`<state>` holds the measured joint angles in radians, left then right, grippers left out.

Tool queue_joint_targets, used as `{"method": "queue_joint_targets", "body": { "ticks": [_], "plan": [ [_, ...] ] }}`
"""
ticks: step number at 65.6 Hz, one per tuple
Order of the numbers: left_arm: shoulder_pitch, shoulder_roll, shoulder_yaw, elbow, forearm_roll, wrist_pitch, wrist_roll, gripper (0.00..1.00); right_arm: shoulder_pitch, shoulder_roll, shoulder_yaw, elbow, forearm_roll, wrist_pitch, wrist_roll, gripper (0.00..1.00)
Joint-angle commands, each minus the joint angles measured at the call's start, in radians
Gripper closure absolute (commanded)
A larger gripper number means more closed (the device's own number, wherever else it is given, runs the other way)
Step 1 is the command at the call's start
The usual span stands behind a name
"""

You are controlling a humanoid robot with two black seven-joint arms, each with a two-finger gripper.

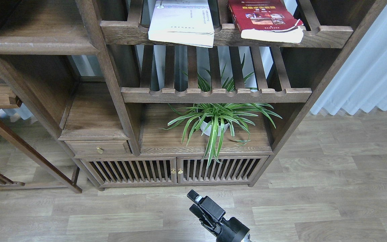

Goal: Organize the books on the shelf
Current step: 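Release the maroon book on the high shelf and withdraw the left gripper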

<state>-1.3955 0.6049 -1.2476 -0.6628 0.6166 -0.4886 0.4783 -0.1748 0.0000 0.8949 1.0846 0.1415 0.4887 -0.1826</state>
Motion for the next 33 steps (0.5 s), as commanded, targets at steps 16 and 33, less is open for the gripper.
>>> {"method": "queue_joint_targets", "body": {
  "ticks": [16, 33],
  "plan": [
    [-0.014, -0.054, 0.040, 0.063, -0.003, 0.000, 0.000, 0.91, 0.000, 0.000, -0.002, 0.001, 0.000, 0.000, 0.000, 0.00],
    [-0.016, -0.080, 0.068, 0.115, -0.011, 0.000, -0.001, 0.91, 0.001, 0.000, -0.005, 0.001, 0.000, 0.000, 0.000, 0.00]
  ]
}}
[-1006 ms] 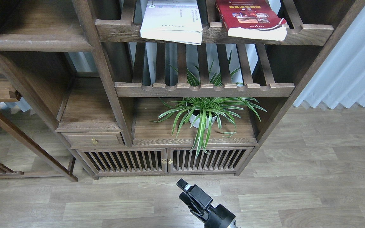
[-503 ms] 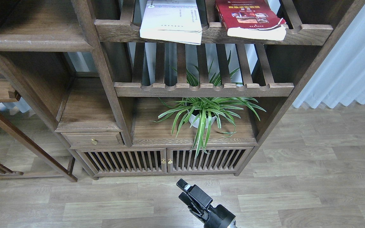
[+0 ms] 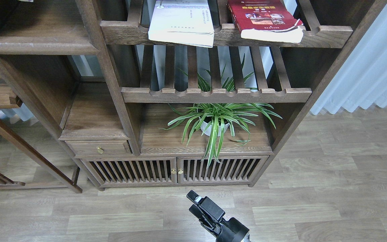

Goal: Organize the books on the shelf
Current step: 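Release the maroon book on the high shelf and withdraw the left gripper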

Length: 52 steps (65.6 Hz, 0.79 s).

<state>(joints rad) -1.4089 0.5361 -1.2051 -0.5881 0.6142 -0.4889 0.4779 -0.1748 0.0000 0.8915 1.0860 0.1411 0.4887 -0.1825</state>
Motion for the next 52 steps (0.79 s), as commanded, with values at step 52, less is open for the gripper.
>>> {"method": "queue_joint_targets", "body": {
  "ticks": [52],
  "plan": [
    [-0.012, -0.034, 0.101, 0.122, -0.030, 0.000, -0.013, 0.59, 0.001, 0.000, 0.007, 0.005, 0.002, 0.000, 0.002, 0.00]
  ]
}}
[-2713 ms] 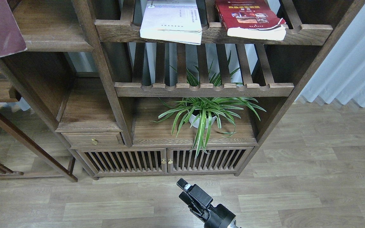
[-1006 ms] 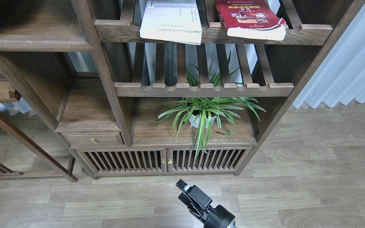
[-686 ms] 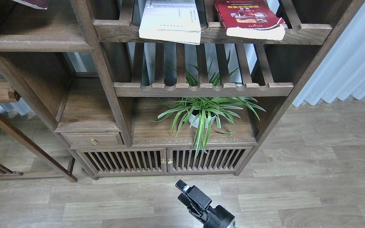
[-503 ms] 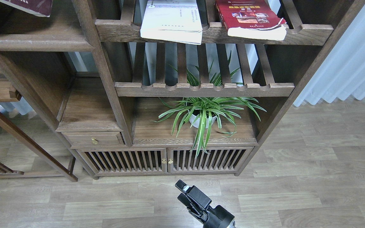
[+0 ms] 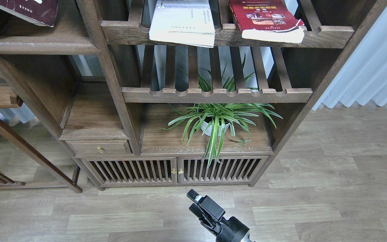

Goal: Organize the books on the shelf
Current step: 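Release the maroon book on the high shelf and withdraw the left gripper, then reach the right gripper up to the red book on the top shelf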

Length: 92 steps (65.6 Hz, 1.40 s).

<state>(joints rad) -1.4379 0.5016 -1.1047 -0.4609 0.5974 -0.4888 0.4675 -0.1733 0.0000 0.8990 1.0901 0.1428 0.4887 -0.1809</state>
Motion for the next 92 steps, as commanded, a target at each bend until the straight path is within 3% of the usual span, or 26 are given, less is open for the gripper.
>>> {"method": "queue_joint_targets", "body": {
  "ticks": [1, 20, 27, 38, 60, 77, 92],
  "plan": [
    [0.019, 0.000, -0.001, -0.007, -0.016, 0.000, -0.004, 0.59, 0.000, 0.000, -0.002, 0.001, 0.000, 0.000, 0.000, 0.00],
    [0.039, 0.029, -0.004, -0.062, -0.068, 0.000, -0.006, 0.48, -0.002, 0.000, 0.001, 0.001, 0.000, 0.000, 0.000, 0.00],
    [0.066, 0.043, -0.004, -0.108, -0.122, 0.000, -0.006, 0.37, 0.000, 0.000, 0.001, 0.001, 0.000, 0.000, 0.000, 0.00],
    [0.145, 0.101, -0.014, -0.177, -0.174, 0.000, -0.006, 0.36, -0.002, 0.000, 0.003, -0.001, 0.000, 0.000, 0.003, 0.00],
    [0.424, 0.256, -0.107, -0.458, -0.329, 0.000, -0.006, 0.35, 0.001, 0.000, 0.064, 0.008, 0.006, 0.000, 0.005, 0.00],
    [0.777, 0.247, -0.340, -0.785, -0.330, 0.000, -0.007, 0.28, 0.003, 0.000, 0.109, 0.042, 0.006, 0.000, 0.003, 0.00],
    [0.975, 0.184, -0.452, -0.901, -0.334, 0.000, -0.009, 0.25, 0.021, 0.000, 0.175, 0.106, 0.009, 0.000, 0.011, 0.00]
  ]
}}
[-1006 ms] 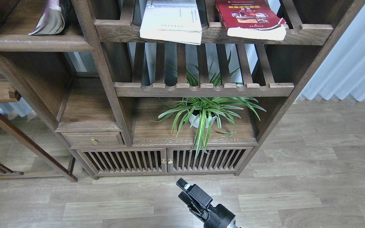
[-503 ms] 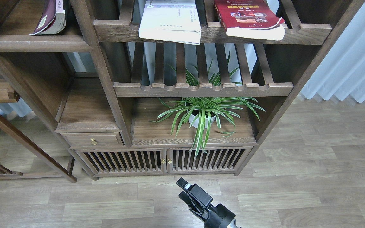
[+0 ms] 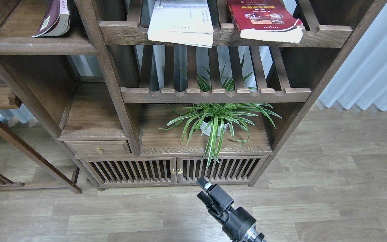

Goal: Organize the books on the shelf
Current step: 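Reach the right gripper up to the red book on the top shelf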

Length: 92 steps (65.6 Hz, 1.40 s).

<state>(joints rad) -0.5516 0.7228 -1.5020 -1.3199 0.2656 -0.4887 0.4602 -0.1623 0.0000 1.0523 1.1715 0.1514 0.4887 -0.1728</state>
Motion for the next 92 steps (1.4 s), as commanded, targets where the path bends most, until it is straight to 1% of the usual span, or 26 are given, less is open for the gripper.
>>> {"method": "queue_joint_targets", "body": {
  "ticks": [1, 11, 14, 18, 22, 24, 33, 38, 42, 50, 54, 62, 70, 71, 84, 92],
  "plan": [
    [0.094, -0.042, -0.058, -0.045, -0.002, 0.000, 0.000, 0.25, 0.010, 0.000, 0.021, 0.027, 0.000, 0.000, 0.002, 0.00],
    [0.185, -0.103, -0.090, -0.071, -0.002, 0.000, -0.002, 0.19, 0.036, 0.000, 0.021, 0.036, 0.000, 0.000, 0.002, 0.00],
    [0.219, -0.117, -0.096, -0.071, -0.003, 0.000, -0.002, 0.16, 0.049, 0.000, 0.021, 0.037, 0.000, 0.000, 0.002, 0.00],
    [0.277, -0.151, -0.104, -0.071, -0.005, 0.000, -0.002, 0.09, 0.072, 0.000, 0.021, 0.037, -0.001, 0.000, 0.002, 0.00],
    [0.323, -0.180, -0.109, -0.071, -0.005, 0.000, -0.002, 0.07, 0.081, 0.000, 0.021, 0.037, -0.004, 0.000, 0.002, 0.00],
    [0.384, -0.227, -0.124, -0.071, -0.006, 0.000, -0.002, 0.03, 0.102, 0.000, 0.031, 0.046, -0.004, 0.000, 0.002, 0.00],
    [0.484, -0.319, -0.150, -0.067, -0.015, 0.000, -0.002, 0.02, 0.167, 0.000, 0.093, 0.091, -0.003, 0.000, 0.004, 0.00],
    [0.522, -0.350, -0.153, -0.065, -0.022, 0.000, -0.002, 0.02, 0.211, 0.000, 0.126, 0.118, -0.001, 0.000, 0.004, 0.00],
    [0.532, -0.356, -0.153, -0.059, -0.022, 0.000, 0.000, 0.02, 0.254, 0.000, 0.144, 0.137, 0.000, -0.002, 0.006, 0.00],
    [0.532, -0.356, -0.156, -0.056, -0.023, 0.000, -0.002, 0.02, 0.339, -0.020, 0.160, 0.143, 0.000, -0.079, 0.007, 0.01],
    [0.532, -0.356, -0.159, -0.055, -0.023, 0.000, -0.002, 0.02, 0.378, -0.020, 0.167, 0.142, 0.000, -0.136, 0.013, 0.01],
    [0.536, -0.358, -0.159, -0.053, -0.026, 0.000, -0.002, 0.01, 0.432, -0.021, 0.192, 0.140, 0.000, -0.214, 0.027, 0.01],
    [0.542, -0.358, -0.159, -0.053, -0.029, 0.000, -0.002, 0.01, 0.495, -0.028, 0.225, 0.134, -0.001, -0.300, 0.029, 0.01],
    [0.544, -0.358, -0.159, -0.051, -0.035, 0.000, 0.000, 0.01, 0.518, -0.028, 0.244, 0.129, -0.001, -0.327, 0.030, 0.01],
    [0.545, -0.358, -0.159, -0.042, -0.046, 0.000, 0.000, 0.01, 0.567, -0.031, 0.284, 0.103, -0.001, -0.352, 0.056, 0.01],
    [0.549, -0.359, -0.159, -0.032, -0.071, 0.000, 0.000, 0.01, 0.584, -0.040, 0.325, 0.066, -0.003, -0.357, 0.058, 0.01]
  ]
}}
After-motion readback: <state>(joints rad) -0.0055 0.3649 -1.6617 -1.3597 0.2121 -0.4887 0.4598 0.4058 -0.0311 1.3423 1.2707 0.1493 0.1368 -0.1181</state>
